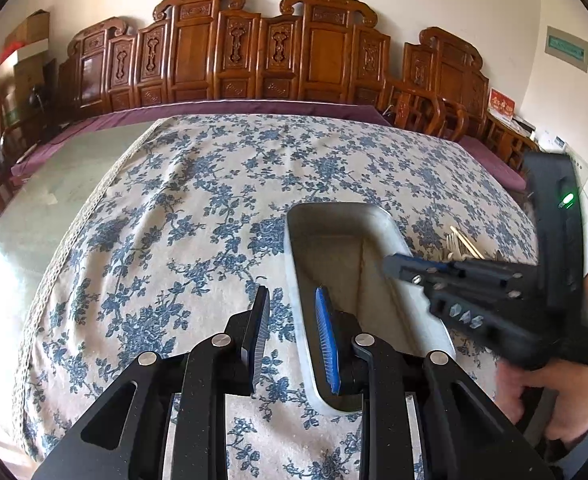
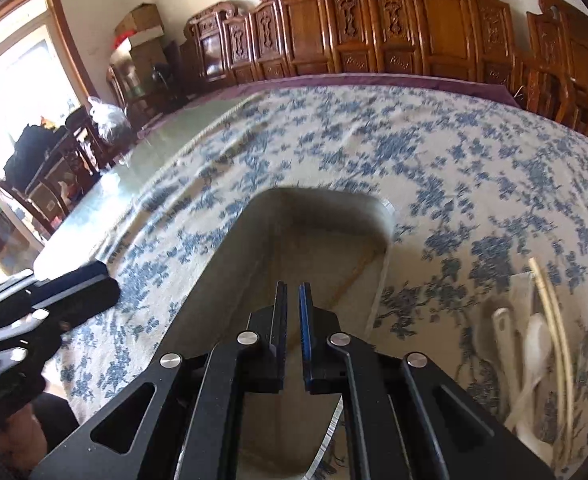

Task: Organize utensils
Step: 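Lower the chopstick into the grey tray and open the right tool, then grasp a white plastic spoon with the left tool while the right tool grasps a chopstick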

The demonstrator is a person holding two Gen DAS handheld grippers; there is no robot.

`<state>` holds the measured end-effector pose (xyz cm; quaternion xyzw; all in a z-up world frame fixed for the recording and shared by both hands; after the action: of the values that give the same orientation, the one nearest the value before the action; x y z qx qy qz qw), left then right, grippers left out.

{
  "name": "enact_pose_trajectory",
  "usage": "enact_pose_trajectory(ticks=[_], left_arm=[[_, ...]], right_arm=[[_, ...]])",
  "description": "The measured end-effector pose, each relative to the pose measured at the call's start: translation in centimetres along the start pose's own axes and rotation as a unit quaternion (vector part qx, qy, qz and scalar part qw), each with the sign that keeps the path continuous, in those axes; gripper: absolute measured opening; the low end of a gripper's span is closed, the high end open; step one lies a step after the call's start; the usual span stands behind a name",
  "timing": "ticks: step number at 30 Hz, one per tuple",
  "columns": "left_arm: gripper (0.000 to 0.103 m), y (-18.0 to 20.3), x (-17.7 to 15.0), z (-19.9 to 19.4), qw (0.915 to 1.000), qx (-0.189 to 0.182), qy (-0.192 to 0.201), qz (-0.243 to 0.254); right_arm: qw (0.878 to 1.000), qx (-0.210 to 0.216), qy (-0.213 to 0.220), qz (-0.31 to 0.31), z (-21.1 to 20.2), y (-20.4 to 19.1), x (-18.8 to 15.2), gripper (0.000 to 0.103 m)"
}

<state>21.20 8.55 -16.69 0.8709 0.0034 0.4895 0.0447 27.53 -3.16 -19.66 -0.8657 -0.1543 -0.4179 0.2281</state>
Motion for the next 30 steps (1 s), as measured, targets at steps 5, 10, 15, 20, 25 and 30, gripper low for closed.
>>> enact_pose_trajectory(ticks=[5, 10, 15, 20, 25, 30], left_arm=[[0.022, 1.6, -0.2, -0.1, 0.9999, -0.012, 0.002, 0.006], [0.022, 3.5, -0.4, -0.2, 0.9995, -0.029, 0.003, 0.015], [0.022, 5.9, -0.5, -0.6, 0.9985, -0.049, 0.008, 0.022], [0.022, 8.3, -0.9, -0.8, 0.997, -0.069, 0.011, 0.033], [0.023, 10.3, -1.8, -0.8, 0.9954, -0.083, 0.009, 0.048], [0.023, 11.9, -2.5, -0.6, 0.993, -0.101, 0.003, 0.06]], right_arm=[[0.999, -0.01, 0.033, -0.03, -4.5, 1.4, 0.8, 0.008], [0.996, -0.053, 0.041, -0.06, -9.0, 4.9, -0.1, 0.008], [0.993, -0.094, 0.035, -0.069, -11.6, 8.9, -1.8, 0.012], [0.99, -0.122, 0.025, -0.064, -12.7, 11.7, -3.8, 0.021], [0.989, -0.136, 0.012, -0.059, -12.3, 13.2, -6.0, 0.027], [0.989, -0.143, 0.016, -0.044, -12.6, 14.4, -6.8, 0.031]])
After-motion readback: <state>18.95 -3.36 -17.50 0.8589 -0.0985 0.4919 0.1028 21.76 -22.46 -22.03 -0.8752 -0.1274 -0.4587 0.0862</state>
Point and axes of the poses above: each gripper's, at about its wrist camera, not at the fingertips, and z roughly the way its jaws point, y to its right, x to its top, the point moved 4 cm from there along z, roughly the way its jaws point, and after that the axes turned 14 degrees about y, right-handed, at the moved point
